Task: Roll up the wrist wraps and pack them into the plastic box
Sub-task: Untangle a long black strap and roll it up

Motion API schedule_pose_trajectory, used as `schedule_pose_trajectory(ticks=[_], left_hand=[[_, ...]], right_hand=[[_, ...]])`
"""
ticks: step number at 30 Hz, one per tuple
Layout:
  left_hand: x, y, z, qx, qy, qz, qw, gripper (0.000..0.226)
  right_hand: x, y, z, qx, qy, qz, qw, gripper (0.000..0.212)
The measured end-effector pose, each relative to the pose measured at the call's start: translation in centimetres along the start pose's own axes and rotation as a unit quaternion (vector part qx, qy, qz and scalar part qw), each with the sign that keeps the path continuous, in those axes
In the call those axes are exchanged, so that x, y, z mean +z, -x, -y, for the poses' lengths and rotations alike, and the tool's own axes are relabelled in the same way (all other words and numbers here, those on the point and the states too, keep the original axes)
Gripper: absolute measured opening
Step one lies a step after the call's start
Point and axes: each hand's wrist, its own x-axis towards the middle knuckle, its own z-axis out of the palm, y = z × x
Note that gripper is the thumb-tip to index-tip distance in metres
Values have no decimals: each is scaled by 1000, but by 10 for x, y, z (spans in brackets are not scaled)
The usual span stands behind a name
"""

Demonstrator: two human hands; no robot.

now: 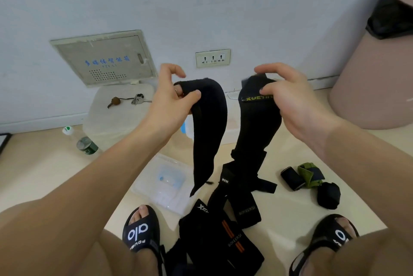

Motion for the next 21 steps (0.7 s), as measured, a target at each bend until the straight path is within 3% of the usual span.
schedule_pose_trajectory(ticks=[4, 11, 17, 21], left_hand=[[2, -3, 0, -2, -52, -16, 999, 23], [10, -3, -7, -12, 5, -15, 1000, 14], [13, -3, -14, -64, 71, -18, 995, 33], [13, -2, -15, -55, 79, -21, 995, 25]], right_hand=[[2, 8, 6, -15, -76, 50, 996, 49], [19, 24, -1, -32, -103, 165, 980, 48], [25, 25, -6, -18, -102, 182, 978, 48], [28, 24, -11, -2, -103, 178, 979, 48]])
